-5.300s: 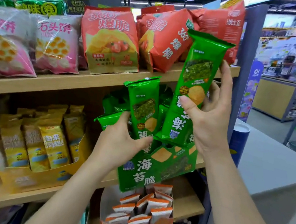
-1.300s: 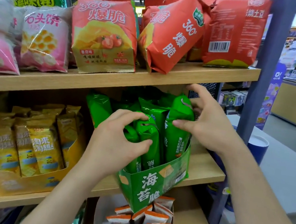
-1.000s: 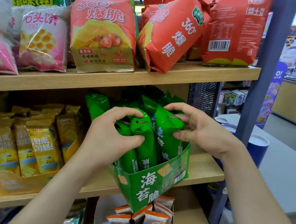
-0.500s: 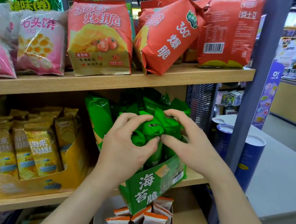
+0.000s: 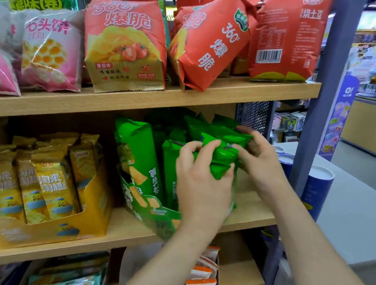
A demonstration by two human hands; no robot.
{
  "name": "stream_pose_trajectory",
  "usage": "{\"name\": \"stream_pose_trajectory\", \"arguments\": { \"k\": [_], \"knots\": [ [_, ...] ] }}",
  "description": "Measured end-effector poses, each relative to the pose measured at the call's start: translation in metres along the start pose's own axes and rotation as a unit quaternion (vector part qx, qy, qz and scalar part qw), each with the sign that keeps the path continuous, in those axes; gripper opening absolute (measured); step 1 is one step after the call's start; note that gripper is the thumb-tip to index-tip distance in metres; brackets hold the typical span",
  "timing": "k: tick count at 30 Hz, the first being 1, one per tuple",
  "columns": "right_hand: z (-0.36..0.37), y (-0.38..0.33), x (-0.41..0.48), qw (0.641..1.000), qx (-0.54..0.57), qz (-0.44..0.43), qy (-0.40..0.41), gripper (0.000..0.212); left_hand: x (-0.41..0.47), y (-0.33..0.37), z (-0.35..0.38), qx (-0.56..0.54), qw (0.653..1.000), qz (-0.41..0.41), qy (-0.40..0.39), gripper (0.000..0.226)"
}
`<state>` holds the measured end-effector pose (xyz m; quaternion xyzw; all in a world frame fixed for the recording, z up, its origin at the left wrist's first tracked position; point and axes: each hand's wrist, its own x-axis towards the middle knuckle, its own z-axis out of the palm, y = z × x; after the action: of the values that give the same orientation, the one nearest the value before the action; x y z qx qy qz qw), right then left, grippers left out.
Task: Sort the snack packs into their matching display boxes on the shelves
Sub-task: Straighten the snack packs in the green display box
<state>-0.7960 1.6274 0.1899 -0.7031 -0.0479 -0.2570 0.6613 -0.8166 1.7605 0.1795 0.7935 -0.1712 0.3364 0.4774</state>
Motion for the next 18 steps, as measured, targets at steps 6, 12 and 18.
{"name": "stream_pose_trajectory", "arguments": {
  "k": [6,12,18],
  "knots": [
    [0.001,0.002,-0.043,0.988,0.103,0.037,0.111,0.052,-0.005,0.023,-0.001,0.027,0.992,-0.007,-0.126,0.081],
    [0.035,-0.005,-0.096,0.985,-0.140,-0.070,0.068,0.099,-0.004,-0.018,-0.080,-0.066,0.994,0.074,-0.041,0.059],
    [0.066,0.014,-0.100,0.939,-0.282,-0.119,0.158,0.094,0.007,-0.064,-0.105,-0.077,0.988,-0.113,-0.071,0.064]
  ]
}}
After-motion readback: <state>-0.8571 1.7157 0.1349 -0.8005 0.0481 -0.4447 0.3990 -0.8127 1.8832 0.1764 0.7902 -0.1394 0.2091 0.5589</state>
